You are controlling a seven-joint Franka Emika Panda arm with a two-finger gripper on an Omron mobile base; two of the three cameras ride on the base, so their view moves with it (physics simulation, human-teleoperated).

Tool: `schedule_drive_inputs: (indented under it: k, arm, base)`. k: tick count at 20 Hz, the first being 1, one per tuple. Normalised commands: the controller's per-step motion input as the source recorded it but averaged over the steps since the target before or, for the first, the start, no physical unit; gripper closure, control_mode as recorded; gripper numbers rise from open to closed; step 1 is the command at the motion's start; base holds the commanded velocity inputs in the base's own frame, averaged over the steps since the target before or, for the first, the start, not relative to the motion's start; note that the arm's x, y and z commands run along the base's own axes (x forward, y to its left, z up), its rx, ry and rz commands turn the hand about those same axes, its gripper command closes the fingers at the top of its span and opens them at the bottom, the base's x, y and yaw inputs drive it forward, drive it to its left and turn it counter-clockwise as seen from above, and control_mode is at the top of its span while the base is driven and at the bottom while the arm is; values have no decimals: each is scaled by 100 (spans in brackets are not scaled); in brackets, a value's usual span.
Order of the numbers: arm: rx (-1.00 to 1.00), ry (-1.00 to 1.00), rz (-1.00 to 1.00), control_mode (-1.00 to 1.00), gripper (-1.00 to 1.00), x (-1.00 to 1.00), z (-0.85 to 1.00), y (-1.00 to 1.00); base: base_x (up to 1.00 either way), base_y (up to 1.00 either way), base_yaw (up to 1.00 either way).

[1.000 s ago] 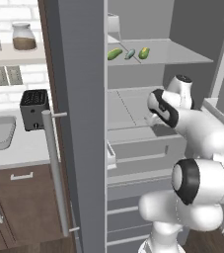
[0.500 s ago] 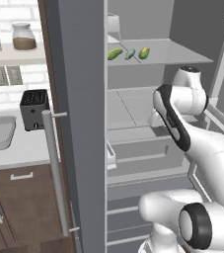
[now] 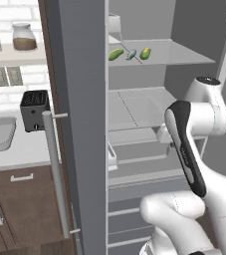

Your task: Place one corn and one fish in each tupperware on the nearby counter, to pack two identical lunches.

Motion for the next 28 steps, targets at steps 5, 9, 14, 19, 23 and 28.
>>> schedule_drive_inputs:
  k: [5, 9, 14, 19, 23, 28]
  arm:
    - [0, -3, 0, -100, 100, -100, 16, 11]
    - [0, 0, 0, -100, 100, -74, 31, 8]
    - [0, 0, 0, -100, 100, -21, 8, 0]
    - [0, 0, 0, -100, 100, -2, 0, 0]
    - [0, 0, 0, 100, 100, 0, 0, 0]
    - [0, 0, 0, 100, 100, 0, 0, 0]
  base:
    - [0, 0, 0]
    - [0, 0, 0]
    - [0, 0, 0]
    - [0, 0, 0]
    - [-98, 67, 12]
    - [-93, 100, 26]
